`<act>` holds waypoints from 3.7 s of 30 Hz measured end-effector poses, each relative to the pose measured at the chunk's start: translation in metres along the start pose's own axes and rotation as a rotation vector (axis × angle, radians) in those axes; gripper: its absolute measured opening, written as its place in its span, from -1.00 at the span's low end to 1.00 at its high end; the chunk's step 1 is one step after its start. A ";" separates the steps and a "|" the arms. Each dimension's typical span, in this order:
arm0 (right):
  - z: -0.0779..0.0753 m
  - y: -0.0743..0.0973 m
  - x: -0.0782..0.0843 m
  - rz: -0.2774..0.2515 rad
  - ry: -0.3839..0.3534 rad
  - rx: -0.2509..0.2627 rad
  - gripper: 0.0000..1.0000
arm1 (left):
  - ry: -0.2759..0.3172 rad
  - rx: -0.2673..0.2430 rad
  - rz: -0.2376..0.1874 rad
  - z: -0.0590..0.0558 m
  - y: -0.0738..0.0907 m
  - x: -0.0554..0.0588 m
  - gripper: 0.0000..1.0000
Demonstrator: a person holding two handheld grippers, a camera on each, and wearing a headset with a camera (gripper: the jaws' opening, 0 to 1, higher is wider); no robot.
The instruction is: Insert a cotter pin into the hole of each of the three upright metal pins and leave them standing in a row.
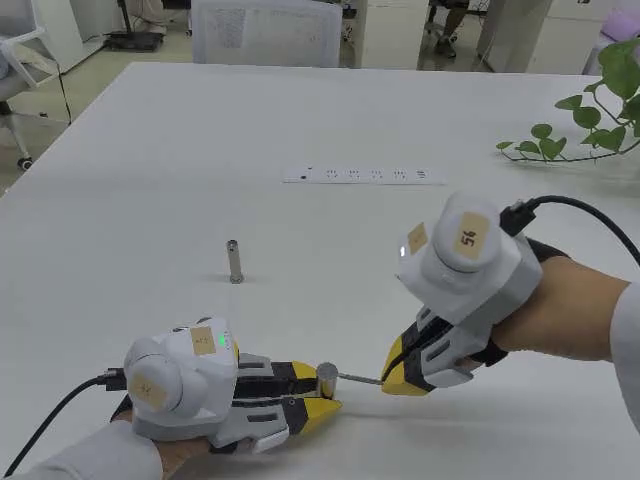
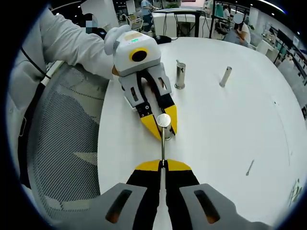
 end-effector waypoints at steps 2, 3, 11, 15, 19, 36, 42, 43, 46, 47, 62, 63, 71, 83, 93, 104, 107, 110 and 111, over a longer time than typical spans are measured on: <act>0.000 0.001 0.000 -0.001 0.001 -0.001 -0.94 | 0.000 0.000 0.000 0.000 0.000 0.000 -0.79; 0.000 0.001 0.000 -0.001 0.002 0.000 -0.94 | 0.001 0.000 0.000 0.000 0.000 0.000 -0.79; 0.002 -0.002 0.000 0.014 0.015 0.002 -0.94 | 0.002 -0.001 0.001 -0.001 0.000 0.000 -0.79; 0.002 -0.002 -0.001 0.019 0.029 0.011 -0.94 | -0.001 -0.001 0.002 -0.002 0.001 0.000 -0.79; 0.001 -0.002 -0.003 0.030 0.047 0.016 -0.94 | 0.001 0.000 0.001 -0.003 0.001 0.000 -0.79; 0.001 -0.002 -0.014 0.033 0.073 0.018 -0.94 | 0.004 0.001 0.003 -0.003 0.002 -0.001 -0.79; 0.000 -0.003 -0.016 0.047 0.092 0.024 -0.94 | 0.004 0.001 0.002 -0.003 0.002 -0.001 -0.79; 0.000 -0.003 -0.016 0.048 0.092 0.024 -0.94 | 0.004 0.000 0.002 -0.002 0.002 -0.001 -0.79; 0.001 -0.002 -0.017 0.054 0.098 0.027 -0.94 | 0.006 0.000 0.002 -0.002 0.002 -0.001 -0.79; 0.001 -0.002 -0.018 0.059 0.102 0.029 -0.94 | 0.008 0.000 0.002 -0.002 0.002 -0.001 -0.79; 0.002 -0.003 -0.024 0.065 0.133 0.032 -0.94 | 0.008 0.003 0.000 -0.003 0.001 -0.002 -0.79; 0.002 -0.004 -0.025 0.064 0.134 0.031 -0.94 | 0.008 0.003 0.000 -0.003 0.001 -0.002 -0.79; 0.003 -0.006 -0.029 0.059 0.140 0.027 -0.94 | 0.008 0.006 -0.001 -0.003 0.000 -0.001 -0.79; 0.004 -0.010 -0.036 0.048 0.162 0.021 -0.94 | 0.009 0.007 -0.003 -0.003 -0.001 0.000 -0.79; 0.006 -0.012 -0.042 0.049 0.186 0.018 -0.93 | 0.011 0.007 -0.005 -0.004 0.000 0.000 -0.79; 0.006 -0.012 -0.045 0.057 0.212 0.015 -0.93 | 0.009 0.011 -0.006 -0.004 0.000 -0.001 -0.79; 0.006 -0.012 -0.045 0.056 0.208 0.013 -0.92 | 0.010 0.011 -0.007 -0.004 0.000 -0.001 -0.79; 0.006 -0.012 -0.045 0.054 0.202 0.011 -0.91 | 0.011 0.011 -0.007 -0.004 0.000 -0.001 -0.79; 0.006 -0.012 -0.045 0.053 0.189 0.009 -0.91 | 0.010 0.011 -0.007 -0.004 0.000 -0.001 -0.79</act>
Point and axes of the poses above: the centre of the closed fingertips' face, and the gripper's own axes: y roughly backward along the fingers, z roughly to its left, x roughly out of its underside, the point moved 8 cm from there along y, roughly backward along the fingers, and after that the axes turned 9 degrees about x, right-handed, at the moved point
